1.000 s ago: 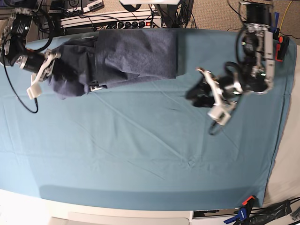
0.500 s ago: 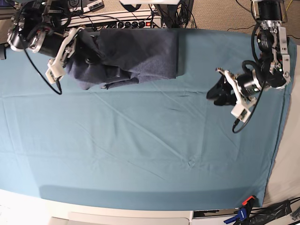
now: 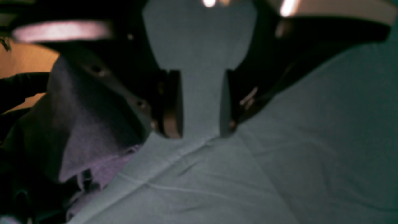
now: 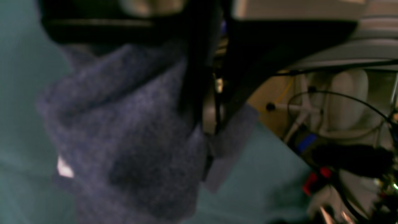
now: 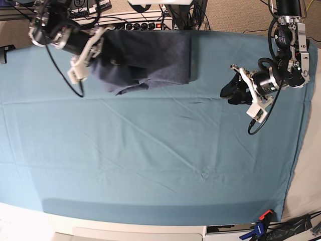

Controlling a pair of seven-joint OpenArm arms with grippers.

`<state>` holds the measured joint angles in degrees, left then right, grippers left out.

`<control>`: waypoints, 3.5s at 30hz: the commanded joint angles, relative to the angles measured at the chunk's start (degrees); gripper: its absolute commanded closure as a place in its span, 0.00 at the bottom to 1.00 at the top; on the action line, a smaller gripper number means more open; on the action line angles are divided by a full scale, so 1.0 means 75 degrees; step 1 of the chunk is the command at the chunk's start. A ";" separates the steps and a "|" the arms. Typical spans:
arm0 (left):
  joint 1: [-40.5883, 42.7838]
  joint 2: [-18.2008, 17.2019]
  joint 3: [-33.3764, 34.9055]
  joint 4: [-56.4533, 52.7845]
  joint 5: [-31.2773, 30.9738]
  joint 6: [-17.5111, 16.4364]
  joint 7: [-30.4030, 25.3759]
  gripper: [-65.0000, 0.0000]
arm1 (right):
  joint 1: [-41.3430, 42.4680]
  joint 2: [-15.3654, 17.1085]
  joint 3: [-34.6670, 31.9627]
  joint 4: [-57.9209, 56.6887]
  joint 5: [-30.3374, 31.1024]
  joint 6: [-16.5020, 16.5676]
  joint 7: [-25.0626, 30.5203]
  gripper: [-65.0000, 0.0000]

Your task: Fold the T-shirt properly

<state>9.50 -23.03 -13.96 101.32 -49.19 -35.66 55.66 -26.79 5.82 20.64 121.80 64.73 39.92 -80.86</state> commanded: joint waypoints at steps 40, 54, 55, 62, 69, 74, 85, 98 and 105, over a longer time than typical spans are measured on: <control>-0.0082 -0.0085 -0.0044 0.0128 -0.0312 -0.0044 -0.0157 0.66 | 0.0621 -0.0694 -0.3797 0.0117 -0.5665 -0.2562 0.3334 0.57; -0.0082 -0.0085 -0.0044 0.0128 -0.0332 -0.0047 -0.0154 0.66 | 0.0921 -0.0970 -0.4415 0.0117 -0.5158 -0.2559 0.3031 0.57; -0.0082 -0.0085 -0.0044 0.0128 -0.0335 -0.0047 -0.0154 0.66 | 0.0921 -0.0968 -0.4567 0.0117 -0.5158 -0.2559 0.2990 0.57; -0.0082 -0.0085 -0.0044 0.0128 -0.0332 -0.0047 -0.0149 0.66 | 0.0906 -0.0973 -0.5674 0.0117 -0.5187 -0.2556 0.3028 0.57; -0.0082 -0.0085 -0.0044 0.0128 -0.0335 -0.0047 -0.0146 0.66 | 0.0970 -0.1116 -0.5852 0.0140 -0.5386 -0.2556 0.3162 0.57; -0.0082 -0.0085 -0.0044 0.0128 -0.0332 -0.0044 -0.0143 0.66 | 0.0988 -0.1113 -0.5852 0.1148 -0.5971 -0.2550 0.3048 0.57; -0.0082 -0.0085 -0.0044 0.0128 -0.0332 -0.0044 -0.0137 0.66 | 0.0391 -0.0542 -0.4301 0.1760 -0.7866 -0.2646 0.2661 1.00; -0.0085 -0.0085 -0.0044 0.0128 -0.0332 -0.0044 -0.0160 0.66 | -0.0338 -0.0542 -0.1402 0.1760 -0.6187 -0.3308 0.2276 1.00; -0.0082 -0.0082 -0.0044 0.0128 -0.0332 -0.0044 -0.0160 0.66 | -0.0752 -0.0542 -0.1411 0.1760 -0.5619 -0.3040 0.2098 1.00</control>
<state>9.52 -22.90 -13.96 101.32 -50.43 -35.64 55.68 -32.29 1.72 10.02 133.93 21.37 17.37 -66.00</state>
